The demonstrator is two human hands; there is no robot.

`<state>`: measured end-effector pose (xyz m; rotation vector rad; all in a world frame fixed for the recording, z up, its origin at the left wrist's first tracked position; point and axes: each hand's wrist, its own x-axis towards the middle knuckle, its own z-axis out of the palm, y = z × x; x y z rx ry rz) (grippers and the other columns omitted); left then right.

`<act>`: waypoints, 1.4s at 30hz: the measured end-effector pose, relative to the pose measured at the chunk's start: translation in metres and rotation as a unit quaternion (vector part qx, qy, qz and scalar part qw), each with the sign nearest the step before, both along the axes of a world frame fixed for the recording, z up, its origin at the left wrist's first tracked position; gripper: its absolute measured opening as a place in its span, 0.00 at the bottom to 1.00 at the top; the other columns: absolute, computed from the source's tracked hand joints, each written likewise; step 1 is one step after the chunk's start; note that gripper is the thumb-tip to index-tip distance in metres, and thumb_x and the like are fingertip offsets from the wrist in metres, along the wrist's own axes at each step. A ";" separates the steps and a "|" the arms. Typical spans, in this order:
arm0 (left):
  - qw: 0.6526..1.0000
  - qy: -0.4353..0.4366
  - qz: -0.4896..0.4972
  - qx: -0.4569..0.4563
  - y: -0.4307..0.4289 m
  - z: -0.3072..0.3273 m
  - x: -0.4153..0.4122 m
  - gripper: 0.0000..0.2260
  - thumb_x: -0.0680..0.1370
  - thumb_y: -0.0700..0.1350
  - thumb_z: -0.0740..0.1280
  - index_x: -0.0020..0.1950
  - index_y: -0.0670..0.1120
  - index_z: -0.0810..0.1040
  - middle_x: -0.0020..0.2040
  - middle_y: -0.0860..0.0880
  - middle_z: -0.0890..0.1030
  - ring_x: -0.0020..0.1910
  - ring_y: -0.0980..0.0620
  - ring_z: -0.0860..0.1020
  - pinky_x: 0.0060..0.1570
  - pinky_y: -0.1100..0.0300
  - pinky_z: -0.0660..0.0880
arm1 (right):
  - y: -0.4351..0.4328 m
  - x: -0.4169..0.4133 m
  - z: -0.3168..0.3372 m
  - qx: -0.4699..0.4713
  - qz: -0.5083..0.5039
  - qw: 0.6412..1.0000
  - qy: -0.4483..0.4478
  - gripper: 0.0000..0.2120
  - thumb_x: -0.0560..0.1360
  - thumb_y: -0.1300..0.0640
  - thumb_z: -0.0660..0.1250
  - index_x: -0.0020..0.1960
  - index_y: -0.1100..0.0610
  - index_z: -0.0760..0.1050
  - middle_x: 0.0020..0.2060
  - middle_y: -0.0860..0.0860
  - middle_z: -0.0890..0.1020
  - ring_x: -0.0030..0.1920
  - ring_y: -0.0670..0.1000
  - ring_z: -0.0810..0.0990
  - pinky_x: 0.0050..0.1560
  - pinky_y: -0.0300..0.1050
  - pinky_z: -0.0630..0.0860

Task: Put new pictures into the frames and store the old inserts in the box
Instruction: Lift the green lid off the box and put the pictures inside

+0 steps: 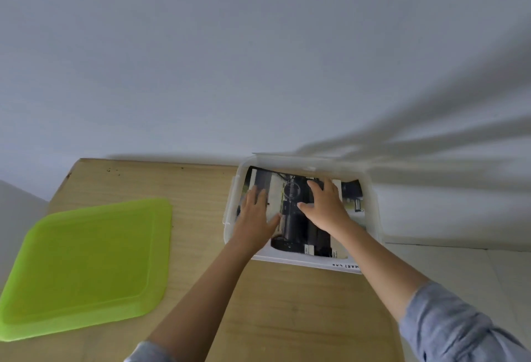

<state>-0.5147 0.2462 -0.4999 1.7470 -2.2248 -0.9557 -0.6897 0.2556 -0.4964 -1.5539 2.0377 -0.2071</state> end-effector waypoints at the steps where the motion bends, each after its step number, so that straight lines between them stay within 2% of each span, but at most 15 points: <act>1: 1.000 0.009 -0.011 -0.023 -0.004 0.009 0.010 0.30 0.78 0.54 0.61 0.75 0.44 0.54 0.76 0.47 0.51 0.75 0.48 0.48 0.71 0.52 0.56 | -0.004 0.013 0.010 -0.016 -0.003 1.000 -0.007 0.30 0.77 0.48 0.61 0.74 0.55 0.55 0.74 0.54 0.52 0.75 0.56 0.49 0.71 0.52 0.57; 5: 0.991 0.006 -0.039 -0.124 -0.019 0.035 0.071 0.28 0.79 0.52 0.59 0.74 0.42 0.55 0.75 0.45 0.55 0.75 0.49 0.50 0.71 0.57 0.53 | -0.017 0.083 0.045 -0.091 0.024 0.995 -0.010 0.28 0.77 0.50 0.61 0.73 0.57 0.57 0.72 0.55 0.59 0.73 0.54 0.56 0.71 0.48 0.57; 9: 0.987 -0.045 -0.024 -0.152 -0.023 0.034 0.180 0.27 0.80 0.53 0.58 0.74 0.42 0.56 0.75 0.45 0.56 0.75 0.48 0.51 0.72 0.56 0.54 | -0.017 0.188 0.056 -0.126 0.045 0.990 -0.032 0.27 0.78 0.51 0.60 0.73 0.58 0.58 0.72 0.53 0.60 0.73 0.52 0.57 0.70 0.45 0.58; 15: 0.980 -0.154 0.107 -0.062 0.005 0.002 0.361 0.28 0.80 0.55 0.54 0.75 0.42 0.52 0.76 0.42 0.51 0.76 0.44 0.47 0.73 0.51 0.51 | 0.005 0.319 0.006 0.001 0.080 0.996 -0.036 0.31 0.78 0.47 0.57 0.76 0.55 0.49 0.75 0.51 0.54 0.75 0.51 0.52 0.72 0.48 0.58; 17: 0.974 -0.170 0.149 -0.024 0.019 -0.009 0.407 0.30 0.80 0.56 0.53 0.76 0.41 0.50 0.77 0.42 0.49 0.76 0.43 0.46 0.74 0.50 0.49 | 0.015 0.345 -0.012 0.024 0.048 0.998 -0.014 0.34 0.78 0.45 0.57 0.76 0.56 0.47 0.75 0.53 0.53 0.75 0.53 0.52 0.73 0.48 0.58; 20: 0.966 -0.161 0.203 0.013 0.036 -0.024 0.451 0.34 0.79 0.59 0.54 0.76 0.39 0.48 0.76 0.41 0.49 0.75 0.42 0.47 0.73 0.50 0.48 | 0.029 0.370 -0.025 -0.001 -0.030 0.999 0.036 0.35 0.77 0.43 0.57 0.75 0.60 0.47 0.74 0.55 0.55 0.74 0.55 0.54 0.71 0.48 0.60; 25: 0.969 -0.081 0.232 0.010 0.045 -0.039 0.472 0.34 0.78 0.56 0.59 0.75 0.37 0.51 0.76 0.39 0.53 0.74 0.42 0.50 0.72 0.52 0.51 | 0.036 0.393 -0.034 -0.044 -0.081 0.996 0.022 0.35 0.77 0.46 0.61 0.74 0.64 0.52 0.73 0.58 0.57 0.73 0.57 0.55 0.70 0.49 0.61; 32: 0.945 0.010 0.327 0.003 0.043 -0.037 0.470 0.34 0.74 0.51 0.69 0.73 0.39 0.59 0.73 0.41 0.61 0.72 0.43 0.58 0.69 0.50 0.57 | 0.036 0.400 -0.034 -0.066 -0.157 0.982 -0.083 0.34 0.74 0.54 0.67 0.73 0.64 0.56 0.71 0.57 0.61 0.71 0.57 0.57 0.70 0.49 0.59; 36: 0.928 0.040 0.370 0.006 0.039 -0.025 0.468 0.35 0.71 0.48 0.73 0.72 0.39 0.62 0.71 0.40 0.64 0.70 0.41 0.61 0.68 0.47 0.59 | 0.036 0.395 -0.023 -0.084 -0.158 0.978 -0.105 0.33 0.73 0.57 0.68 0.73 0.62 0.56 0.72 0.56 0.61 0.71 0.56 0.57 0.69 0.47 0.59; 42: 0.917 0.096 0.383 -0.053 0.022 0.012 0.418 0.35 0.69 0.46 0.75 0.71 0.39 0.64 0.70 0.40 0.65 0.70 0.42 0.63 0.68 0.47 0.62 | 0.034 0.343 0.017 -0.167 -0.145 0.966 -0.131 0.34 0.73 0.57 0.68 0.73 0.62 0.56 0.72 0.54 0.60 0.72 0.54 0.56 0.70 0.46 0.59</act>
